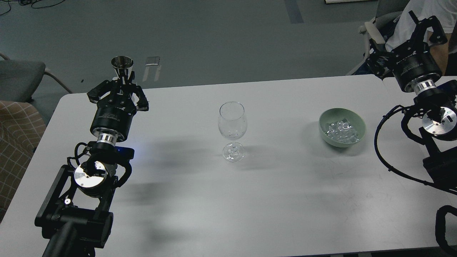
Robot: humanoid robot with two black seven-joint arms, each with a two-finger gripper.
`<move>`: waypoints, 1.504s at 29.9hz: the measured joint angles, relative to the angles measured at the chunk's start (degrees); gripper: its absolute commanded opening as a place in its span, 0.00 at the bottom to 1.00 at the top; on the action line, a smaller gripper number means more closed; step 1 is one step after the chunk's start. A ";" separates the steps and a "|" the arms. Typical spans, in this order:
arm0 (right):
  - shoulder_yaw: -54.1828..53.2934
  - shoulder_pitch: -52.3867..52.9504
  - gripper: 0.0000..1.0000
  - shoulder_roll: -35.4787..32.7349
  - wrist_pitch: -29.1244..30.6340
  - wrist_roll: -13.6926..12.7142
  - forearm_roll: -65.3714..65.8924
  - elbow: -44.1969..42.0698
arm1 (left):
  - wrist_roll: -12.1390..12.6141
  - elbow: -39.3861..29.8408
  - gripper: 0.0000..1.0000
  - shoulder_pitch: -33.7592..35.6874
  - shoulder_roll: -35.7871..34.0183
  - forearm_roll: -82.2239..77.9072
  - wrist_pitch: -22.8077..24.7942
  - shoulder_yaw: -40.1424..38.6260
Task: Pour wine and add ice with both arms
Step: 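Lift the jigger with the left gripper and carry it beside the wine glass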
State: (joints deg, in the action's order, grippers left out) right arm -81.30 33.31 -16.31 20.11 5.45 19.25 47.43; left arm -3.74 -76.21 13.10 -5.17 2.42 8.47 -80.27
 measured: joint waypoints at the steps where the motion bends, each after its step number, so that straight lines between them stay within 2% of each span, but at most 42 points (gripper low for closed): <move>1: 0.00 -0.39 1.00 -0.09 -0.01 0.00 0.00 0.49 | 0.00 -0.20 0.00 -0.11 0.05 -0.35 0.02 0.23; 13: -0.18 -2.44 1.00 -1.84 -0.07 0.00 -0.07 1.88 | 0.04 -0.60 0.00 -0.06 0.75 -2.51 0.29 5.32; 21: -0.18 -2.63 1.00 -2.02 -0.07 0.00 -0.09 1.97 | 0.21 -0.63 0.00 0.00 3.35 -4.68 -0.07 6.27; 45: -0.17 -2.84 1.00 -2.24 -0.07 0.00 -0.09 1.98 | 0.46 -3.33 0.00 -1.13 5.06 -9.38 -0.97 11.28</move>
State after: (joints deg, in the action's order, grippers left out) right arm -81.47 30.46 -18.55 20.04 5.45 19.16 49.41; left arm -3.28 -79.53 11.97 -0.11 -6.96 7.49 -69.00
